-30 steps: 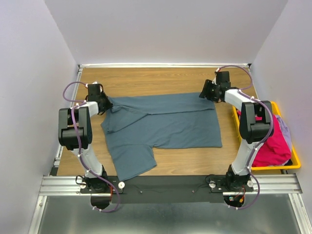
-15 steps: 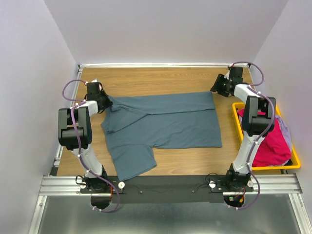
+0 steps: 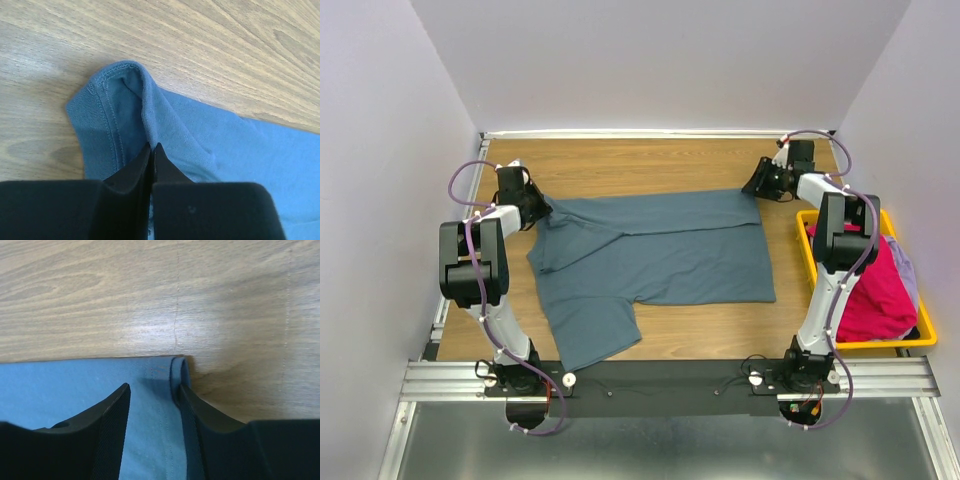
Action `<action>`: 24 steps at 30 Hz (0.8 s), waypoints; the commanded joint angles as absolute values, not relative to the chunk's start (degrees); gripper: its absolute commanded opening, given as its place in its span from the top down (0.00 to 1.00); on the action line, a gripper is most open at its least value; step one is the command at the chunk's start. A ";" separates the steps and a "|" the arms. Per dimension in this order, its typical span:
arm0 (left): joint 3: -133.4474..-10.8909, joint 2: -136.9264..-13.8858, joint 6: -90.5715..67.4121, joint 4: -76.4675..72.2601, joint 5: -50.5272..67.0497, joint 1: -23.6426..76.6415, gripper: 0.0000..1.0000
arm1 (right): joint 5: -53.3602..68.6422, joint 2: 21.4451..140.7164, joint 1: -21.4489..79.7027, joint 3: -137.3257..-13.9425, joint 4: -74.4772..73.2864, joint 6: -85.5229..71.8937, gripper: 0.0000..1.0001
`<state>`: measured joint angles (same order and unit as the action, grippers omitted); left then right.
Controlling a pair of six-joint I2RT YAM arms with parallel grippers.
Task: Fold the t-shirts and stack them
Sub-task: Fold the tshirt
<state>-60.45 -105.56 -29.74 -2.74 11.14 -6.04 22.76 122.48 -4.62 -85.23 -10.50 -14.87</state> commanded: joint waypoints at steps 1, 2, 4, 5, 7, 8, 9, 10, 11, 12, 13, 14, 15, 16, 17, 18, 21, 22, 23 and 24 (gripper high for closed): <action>-62.05 -106.43 -28.48 -3.60 12.39 -6.50 0.92 | 25.40 124.01 -5.10 -86.31 -11.25 -13.45 0.52; -62.14 -106.44 -28.39 -3.52 12.39 -6.50 0.92 | 25.40 124.01 -5.10 -86.31 -11.25 -13.53 0.53; -62.31 -106.44 -28.39 -3.43 12.48 -6.59 0.92 | 25.14 124.10 -5.10 -86.22 -11.34 -13.36 0.60; -62.40 -106.44 -28.21 -3.34 12.48 -6.59 0.92 | 25.05 124.01 -5.10 -86.22 -11.25 -13.36 0.62; -62.93 -106.44 -27.95 -2.90 12.39 -6.59 0.92 | 24.79 123.75 -5.18 -86.22 -11.34 -13.10 0.72; -63.19 -106.44 -27.78 -2.47 12.39 -6.59 0.95 | 24.52 123.49 -5.19 -86.31 -11.25 -13.10 0.78; -63.54 -106.35 -27.60 -2.46 12.39 -6.50 0.95 | 24.35 123.31 -5.19 -86.31 -11.34 -12.92 0.78; -64.07 -106.26 -27.25 -2.03 12.13 -6.50 0.96 | 23.91 123.14 -5.27 -86.48 -11.34 -12.75 0.84; -64.33 -106.17 -27.07 -1.85 12.13 -6.59 0.97 | 23.65 122.96 -5.36 -86.66 -11.34 -12.66 0.87; -64.68 -106.17 -26.81 -1.67 11.95 -6.59 1.00 | 23.56 122.78 -5.45 -86.83 -11.42 -12.57 0.92; -65.12 -106.26 -26.55 -0.97 11.69 -6.50 1.00 | 23.47 122.52 -5.62 -87.18 -11.43 -12.57 0.94; -66.00 -106.35 -25.93 -0.71 11.60 -6.59 1.00 | 23.21 122.35 -5.62 -87.45 -11.51 -12.48 0.94; -66.44 -106.43 -25.67 -0.62 11.51 -6.59 1.00 | 23.03 122.34 -5.71 -87.71 -11.51 -12.48 0.95; -66.79 -106.52 -25.40 -0.35 11.51 -6.68 1.00 | 22.94 122.26 -5.80 -88.50 -11.51 -12.48 0.96; -67.67 -106.70 -24.70 -0.18 11.51 -6.59 1.00 | 22.77 122.34 -5.80 -88.85 -11.69 -12.48 0.96; -68.11 -106.87 -24.35 -0.09 11.51 -6.68 1.00 | 22.68 122.43 -5.89 -89.21 -11.78 -12.48 0.97; -69.60 -107.58 -23.12 -0.09 11.95 -7.12 1.00 | 22.59 123.31 -6.24 -90.96 -12.04 -12.66 0.97; -69.96 -107.93 -22.68 -0.09 12.04 -7.21 1.00 | 22.59 123.57 -6.33 -91.40 -12.04 -12.92 0.97; -70.57 -108.19 -22.33 -0.17 11.95 -7.29 1.00 | 22.50 124.36 -6.59 -91.84 -12.13 -13.18 0.97; -70.84 -108.89 -21.63 -0.44 12.13 -7.73 1.00 | 22.41 124.71 -6.68 -92.63 -12.22 -13.36 0.98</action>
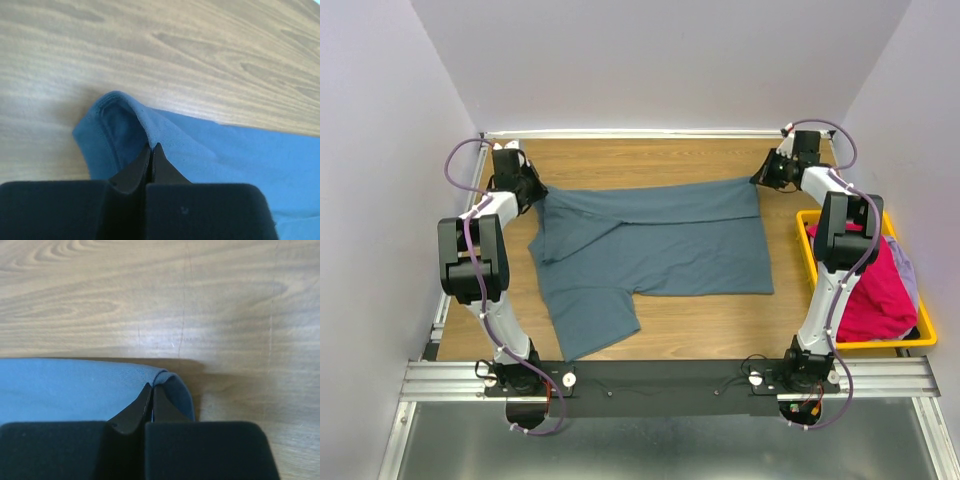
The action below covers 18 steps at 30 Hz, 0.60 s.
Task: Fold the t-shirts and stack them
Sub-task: Fold the tshirt
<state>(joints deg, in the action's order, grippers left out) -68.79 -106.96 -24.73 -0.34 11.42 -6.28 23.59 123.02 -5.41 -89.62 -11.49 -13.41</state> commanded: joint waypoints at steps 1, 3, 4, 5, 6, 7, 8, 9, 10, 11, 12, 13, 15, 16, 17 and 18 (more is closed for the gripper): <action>-71.10 -109.24 -21.36 -0.53 12.30 -7.91 1.00 | 22.41 125.06 -6.94 -93.07 -12.22 -13.53 0.98; -71.89 -110.47 -21.01 -0.88 12.74 -8.52 1.00 | 22.41 126.29 -7.12 -94.47 -12.22 -14.06 0.98; -72.07 -110.91 -20.83 -1.23 13.09 -9.13 1.00 | 22.41 126.73 -7.21 -95.00 -12.22 -14.24 0.98; -72.59 -111.70 -20.66 -1.40 13.27 -9.40 1.00 | 22.41 127.09 -7.38 -95.44 -12.13 -14.41 0.98; -72.95 -112.06 -20.57 -1.49 13.53 -9.58 1.00 | 22.24 127.96 -7.47 -95.97 -12.22 -14.76 0.98; -73.30 -112.50 -20.31 -1.76 14.14 -10.02 1.00 | 22.41 128.49 -7.56 -97.02 -12.22 -14.94 0.98; -74.08 -113.46 -20.13 -1.76 14.41 -10.02 1.00 | 22.59 129.11 -7.65 -97.55 -12.30 -15.20 0.97; -74.53 -114.08 -19.95 -1.84 14.68 -10.02 1.00 | 22.76 129.55 -7.65 -98.08 -12.30 -15.29 0.97; -75.58 -114.69 -19.95 -1.93 15.81 -10.11 1.00 | 23.20 130.51 -7.65 -98.96 -12.39 -15.47 0.96; -76.11 -115.31 -19.95 -1.93 16.52 -10.02 1.00 | 23.46 130.87 -7.65 -99.31 -12.48 -15.64 0.95; -76.64 -116.62 -20.04 -1.93 17.74 -9.93 1.00 | 23.73 131.57 -7.65 -99.75 -12.39 -15.82 0.95; -77.08 -117.24 -20.21 -2.02 17.75 -9.93 1.00 | 23.82 131.57 -7.65 -99.93 -12.48 -15.91 0.94; -78.57 -118.82 -20.22 -2.02 18.81 -9.93 1.00 | 23.82 132.36 -7.65 -100.89 -12.48 -16.26 0.94; -78.92 -119.09 -20.21 -2.11 19.24 -9.93 1.00 | 23.82 132.62 -7.65 -101.25 -12.57 -16.26 0.94; -79.27 -119.00 -19.87 -2.20 19.34 -9.93 1.00 | 23.73 132.71 -7.65 -101.69 -12.57 -16.26 0.94; -79.28 -118.57 -19.60 -2.72 19.34 -10.02 1.00 | 23.82 132.63 -7.65 -101.86 -12.48 -16.26 0.94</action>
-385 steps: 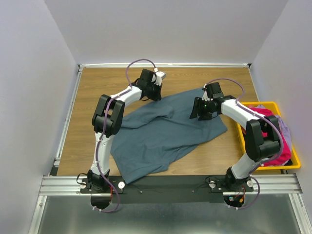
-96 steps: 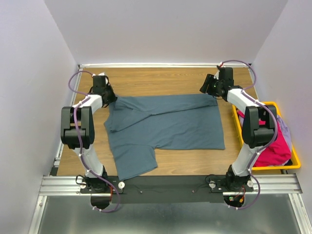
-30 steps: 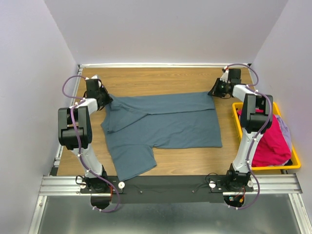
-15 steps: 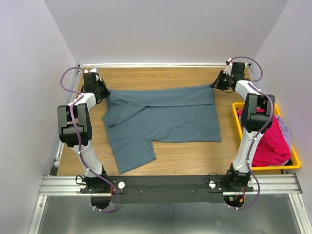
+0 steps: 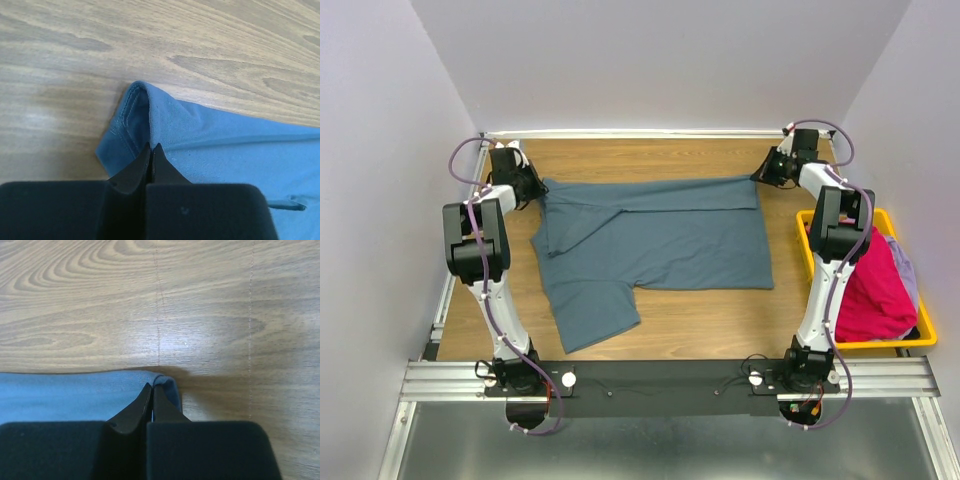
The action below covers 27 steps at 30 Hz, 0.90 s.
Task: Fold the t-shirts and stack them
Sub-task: Fold the tshirt
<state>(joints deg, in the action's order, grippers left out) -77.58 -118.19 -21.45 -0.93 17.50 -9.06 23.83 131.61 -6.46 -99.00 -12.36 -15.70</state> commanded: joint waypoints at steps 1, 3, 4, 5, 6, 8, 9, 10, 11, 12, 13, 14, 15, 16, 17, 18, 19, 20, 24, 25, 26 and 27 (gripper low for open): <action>-78.93 -118.22 -19.51 -2.99 19.34 -9.93 1.00 | 23.99 132.45 -7.65 -102.04 -12.57 -16.17 0.94; -77.96 -116.64 -19.25 -4.12 19.60 -9.93 1.00 | 24.17 131.93 -7.65 -102.56 -12.57 -15.91 0.94; -77.61 -116.11 -19.25 -4.74 19.86 -9.84 1.00 | 24.08 131.66 -7.65 -102.83 -12.57 -15.91 0.94; -76.74 -115.15 -19.25 -5.36 20.04 -9.84 1.00 | 24.00 131.40 -7.65 -103.09 -12.57 -15.65 0.94; -76.38 -114.96 -19.25 -6.49 20.13 -9.84 1.00 | 23.91 131.05 -7.65 -103.53 -12.57 -15.73 0.94; -75.94 -114.87 -19.16 -7.03 20.04 -9.93 1.00 | 23.82 131.04 -7.65 -104.24 -12.57 -15.82 0.94; -75.85 -115.13 -19.07 -7.29 20.21 -9.93 1.00 | 23.73 131.13 -7.65 -104.59 -12.57 -15.82 0.94; -75.76 -115.31 -19.33 -7.99 20.39 -9.84 1.00 | 23.64 131.65 -7.65 -105.02 -12.57 -15.82 0.94; -75.41 -115.75 -19.94 -8.52 21.09 -9.93 1.00 | 22.95 131.92 -7.65 -105.64 -12.57 -16.08 0.94; -75.24 -115.93 -20.56 -9.22 21.44 -9.93 1.00 | 22.42 132.36 -7.65 -105.99 -12.57 -16.17 0.94; -75.15 -116.19 -21.00 -10.27 22.05 -9.84 1.00 | 22.15 133.15 -7.65 -106.34 -12.57 -16.26 0.94; -74.97 -116.80 -21.79 -10.72 22.23 -9.84 1.00 | 22.06 133.68 -7.65 -107.04 -12.57 -16.35 0.94; -75.06 -116.98 -21.97 -11.42 22.41 -9.76 1.00 | 22.06 134.20 -7.65 -107.49 -12.57 -16.35 0.94; -75.15 -117.33 -22.15 -11.60 22.41 -9.67 0.99 | 22.15 134.82 -7.65 -107.84 -12.57 -16.52 0.94; -75.58 -117.68 -22.15 -11.69 22.67 -9.58 0.98 | 22.15 135.78 -7.65 -108.54 -12.48 -16.61 0.92; -75.76 -118.38 -22.15 -11.78 22.85 -9.49 0.98 | 21.63 136.31 -7.65 -108.89 -12.57 -16.87 0.87; -76.02 -118.74 -22.24 -11.78 23.03 -9.41 0.96 | 21.45 136.75 -7.65 -109.33 -12.57 -17.05 0.75; -76.29 -119.00 -22.32 -11.78 23.38 -9.23 0.95 | 21.36 137.37 -7.65 -109.68 -12.66 -17.14 0.68; -77.43 -119.97 -22.76 -11.87 23.73 -9.05 0.89 | 21.36 135.27 -7.65 -107.67 -12.66 -17.84 0.43; -77.61 -120.14 -22.68 -11.87 23.82 -8.97 0.88 | 21.10 134.31 -7.65 -106.62 -12.57 -17.93 0.41; -77.96 -120.32 -22.76 -11.87 23.91 -8.88 0.88 | 20.57 132.47 -7.65 -105.39 -12.74 -18.19 0.41; -78.13 -120.50 -22.76 -11.87 23.99 -8.96 0.87 | 20.48 131.58 -7.65 -103.03 -12.74 -18.19 0.41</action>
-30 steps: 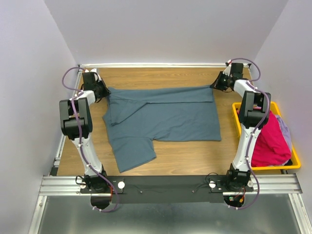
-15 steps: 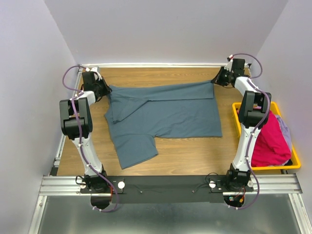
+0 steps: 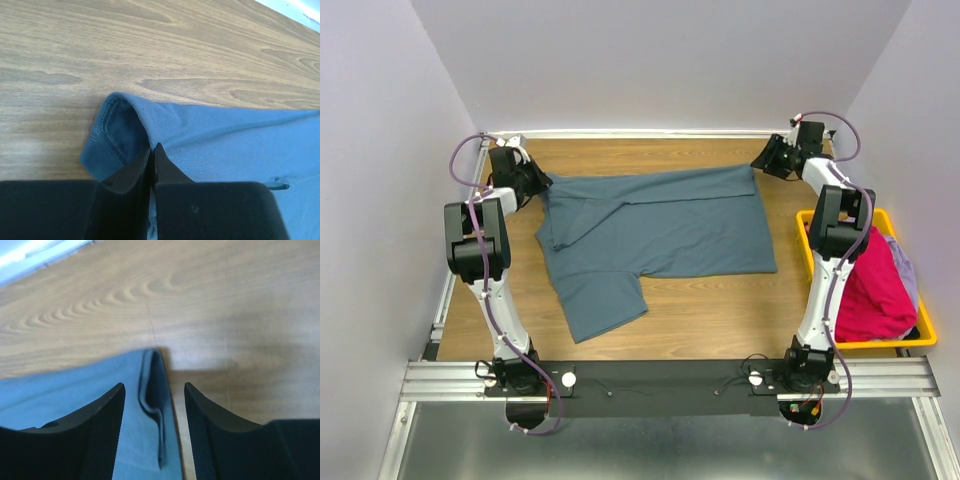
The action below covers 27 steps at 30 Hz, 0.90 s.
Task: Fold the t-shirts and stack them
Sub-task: Fold the tshirt
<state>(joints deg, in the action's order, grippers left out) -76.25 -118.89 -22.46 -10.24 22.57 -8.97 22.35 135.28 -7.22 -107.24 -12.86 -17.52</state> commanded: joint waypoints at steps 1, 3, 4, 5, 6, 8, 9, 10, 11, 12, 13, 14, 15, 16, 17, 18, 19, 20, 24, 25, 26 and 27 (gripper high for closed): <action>-78.22 -120.59 -22.59 -11.78 23.91 -8.88 0.86 | 20.74 130.70 -7.65 -101.62 -12.74 -18.37 0.42; -78.49 -120.76 -22.59 -11.69 23.64 -8.88 0.85 | 22.06 129.30 -7.65 -99.41 -12.83 -18.63 0.44; -78.49 -120.85 -22.67 -11.69 23.38 -8.88 0.85 | 22.67 128.16 -7.65 -97.06 -12.83 -18.72 0.46; -78.57 -120.85 -22.76 -11.69 23.29 -8.88 0.85 | 23.72 127.62 -7.65 -96.07 -12.83 -19.16 0.47; -78.57 -121.02 -22.94 -11.69 23.29 -8.96 0.85 | 24.17 127.10 -7.65 -94.93 -12.92 -19.25 0.48; -78.75 -121.29 -23.11 -11.69 23.29 -8.96 0.85 | 24.78 126.04 -7.65 -92.21 -12.92 -19.42 0.51; -78.84 -121.38 -23.20 -11.69 23.38 -8.96 0.85 | 24.96 125.95 -7.65 -91.50 -12.92 -19.25 0.52; -78.84 -121.46 -23.29 -11.69 23.29 -8.96 0.85 | 25.13 125.69 -7.65 -91.06 -12.92 -19.25 0.55; -78.84 -121.55 -23.38 -11.69 23.29 -8.96 0.85 | 25.40 125.68 -7.65 -90.53 -12.92 -19.07 0.56; -78.84 -121.47 -23.38 -11.69 23.29 -8.96 0.85 | 26.18 125.68 -7.65 -90.01 -12.92 -18.90 0.57; -78.84 -121.46 -23.55 -11.60 23.38 -8.96 0.85 | 26.63 125.68 -7.65 -89.91 -12.92 -18.98 0.59; -78.75 -121.46 -23.55 -11.60 23.20 -8.96 0.85 | 27.24 125.60 -7.65 -89.74 -13.01 -19.07 0.60; -78.66 -121.46 -23.47 -11.51 23.12 -8.88 0.85 | 27.33 125.60 -7.65 -89.65 -12.92 -19.16 0.61; -78.75 -121.46 -23.47 -11.51 23.12 -8.96 0.85 | 27.60 125.60 -7.65 -89.65 -13.01 -19.25 0.62; -78.75 -121.46 -23.38 -11.43 22.77 -8.96 0.85 | 27.77 125.68 -7.65 -89.56 -13.01 -19.16 0.62; -78.84 -121.46 -23.38 -11.34 22.76 -8.96 0.85 | 27.86 125.51 -7.65 -89.47 -13.09 -19.51 0.63; -78.92 -121.46 -23.38 -11.25 22.76 -8.96 0.85 | 28.04 125.33 -7.65 -89.39 -13.10 -19.60 0.63; -79.01 -121.46 -23.55 -11.16 22.76 -8.96 0.85 | 27.95 125.07 -7.65 -89.21 -13.10 -19.51 0.63; -79.01 -121.38 -23.47 -11.07 22.85 -8.96 0.85 | 23.48 122.70 -7.65 -88.24 -13.01 -18.55 0.57; -79.10 -121.38 -23.47 -10.99 22.94 -8.96 0.85 | 22.60 122.26 -7.65 -88.16 -13.09 -18.37 0.56; -79.01 -121.38 -23.29 -10.90 22.94 -8.96 0.85 | 20.50 121.65 -7.65 -87.98 -13.01 -18.02 0.55; -79.01 -121.38 -23.29 -10.90 22.77 -8.96 0.85 | 19.35 121.12 -7.56 -87.80 -13.01 -17.84 0.55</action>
